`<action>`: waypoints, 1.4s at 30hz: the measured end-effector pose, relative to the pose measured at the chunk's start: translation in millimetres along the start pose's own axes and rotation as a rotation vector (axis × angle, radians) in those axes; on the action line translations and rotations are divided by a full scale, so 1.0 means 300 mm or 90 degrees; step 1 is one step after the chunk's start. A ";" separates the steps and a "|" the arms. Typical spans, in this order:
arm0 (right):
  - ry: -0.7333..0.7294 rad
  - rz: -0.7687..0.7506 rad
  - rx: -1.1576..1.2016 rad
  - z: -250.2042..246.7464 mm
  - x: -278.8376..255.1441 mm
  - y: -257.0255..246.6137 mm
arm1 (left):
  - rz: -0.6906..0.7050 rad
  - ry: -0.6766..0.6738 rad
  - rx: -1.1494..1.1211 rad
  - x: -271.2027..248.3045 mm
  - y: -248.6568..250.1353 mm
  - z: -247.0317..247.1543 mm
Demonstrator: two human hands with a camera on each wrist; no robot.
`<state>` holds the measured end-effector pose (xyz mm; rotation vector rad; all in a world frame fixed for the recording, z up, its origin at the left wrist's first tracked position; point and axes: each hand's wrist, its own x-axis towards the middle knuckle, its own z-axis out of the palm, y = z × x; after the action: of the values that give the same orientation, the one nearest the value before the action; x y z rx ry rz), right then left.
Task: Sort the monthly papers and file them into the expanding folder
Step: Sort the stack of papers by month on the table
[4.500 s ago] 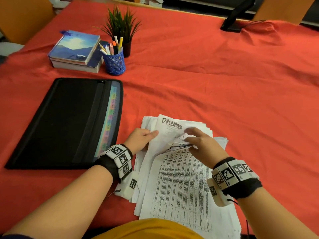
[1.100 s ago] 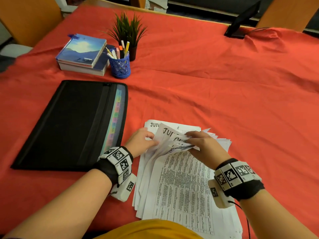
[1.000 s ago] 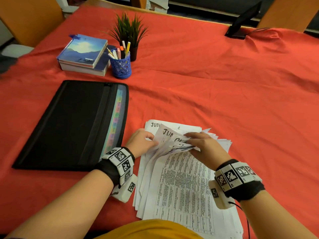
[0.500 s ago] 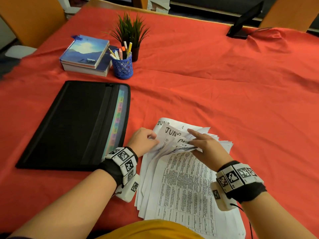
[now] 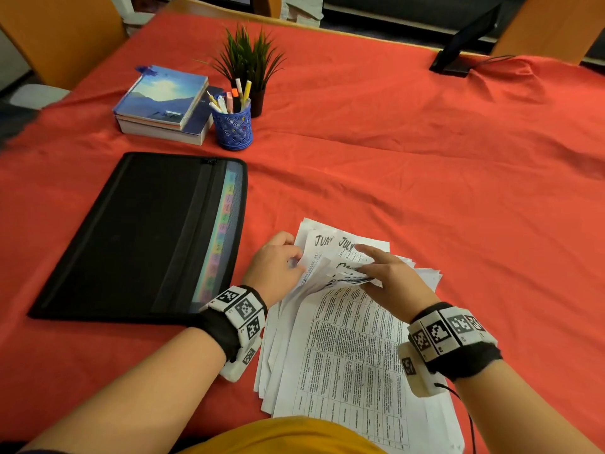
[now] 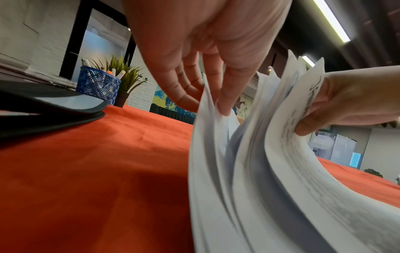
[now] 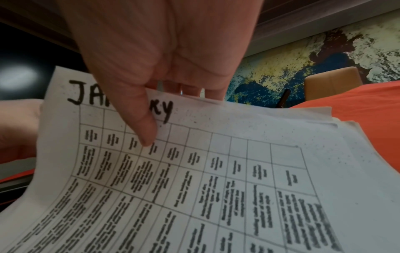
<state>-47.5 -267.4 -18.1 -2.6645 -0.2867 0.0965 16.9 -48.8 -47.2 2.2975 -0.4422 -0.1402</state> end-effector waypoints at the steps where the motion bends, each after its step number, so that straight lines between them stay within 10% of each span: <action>1: -0.004 0.005 -0.001 0.001 0.003 0.001 | 0.015 0.008 0.009 -0.002 0.000 -0.001; 9: -0.016 0.036 -0.026 0.009 0.020 -0.003 | 0.213 0.067 0.112 -0.022 0.004 0.004; 29: -0.088 0.067 0.011 -0.016 0.075 0.031 | 0.196 0.062 -0.094 0.019 -0.003 0.006; 42: 0.027 -0.048 -0.054 0.009 0.002 0.032 | 0.252 0.082 0.206 0.031 -0.010 0.010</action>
<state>-45.4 -274.3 -24.8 -2.7313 -0.3848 0.0037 25.5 -52.2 -51.1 2.4571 -0.8939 0.2927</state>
